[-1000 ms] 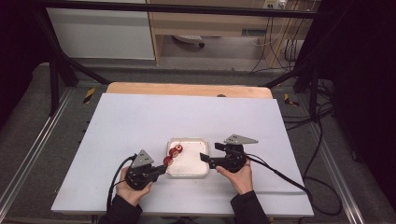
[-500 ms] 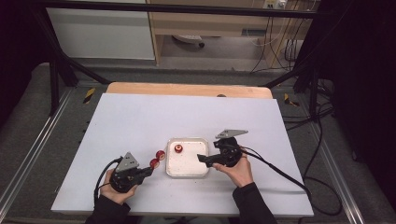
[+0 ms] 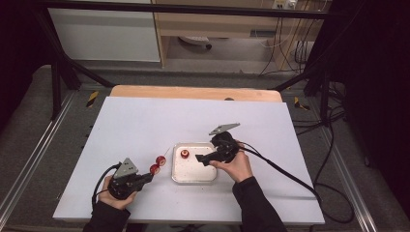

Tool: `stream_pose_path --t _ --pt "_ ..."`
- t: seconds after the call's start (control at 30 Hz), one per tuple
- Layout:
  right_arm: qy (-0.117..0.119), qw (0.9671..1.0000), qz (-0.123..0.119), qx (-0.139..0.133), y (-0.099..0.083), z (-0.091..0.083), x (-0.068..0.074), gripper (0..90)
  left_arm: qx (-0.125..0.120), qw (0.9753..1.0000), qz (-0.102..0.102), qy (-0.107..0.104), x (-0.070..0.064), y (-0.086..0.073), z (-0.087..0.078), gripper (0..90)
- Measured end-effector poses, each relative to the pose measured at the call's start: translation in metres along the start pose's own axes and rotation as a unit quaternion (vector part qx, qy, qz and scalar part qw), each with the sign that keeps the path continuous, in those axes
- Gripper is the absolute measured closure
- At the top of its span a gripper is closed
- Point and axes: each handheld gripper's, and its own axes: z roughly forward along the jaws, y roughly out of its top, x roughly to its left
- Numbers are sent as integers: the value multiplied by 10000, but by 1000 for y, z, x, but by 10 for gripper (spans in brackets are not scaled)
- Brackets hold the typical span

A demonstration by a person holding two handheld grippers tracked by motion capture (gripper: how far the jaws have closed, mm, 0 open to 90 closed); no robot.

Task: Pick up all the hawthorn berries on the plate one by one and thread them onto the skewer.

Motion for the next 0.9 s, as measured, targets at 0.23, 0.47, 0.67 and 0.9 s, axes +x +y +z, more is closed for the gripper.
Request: stream_pose_path --t 0.23,0.47,0.67,0.9 --pt "82 9983 -341 474 21 24 8 168 54 10000 -6 3 3 -1 0 882" --pt "90 9932 -625 982 41 49 16 217 44 10000 -19 14 5 -2 -1 882" --pt "155 9895 -702 1253 47 66 14 293 73 10000 12 20 4 -2 0 882" --pt "218 9821 -935 1619 50 83 11 372 77 10000 -3 19 5 -2 0 882"
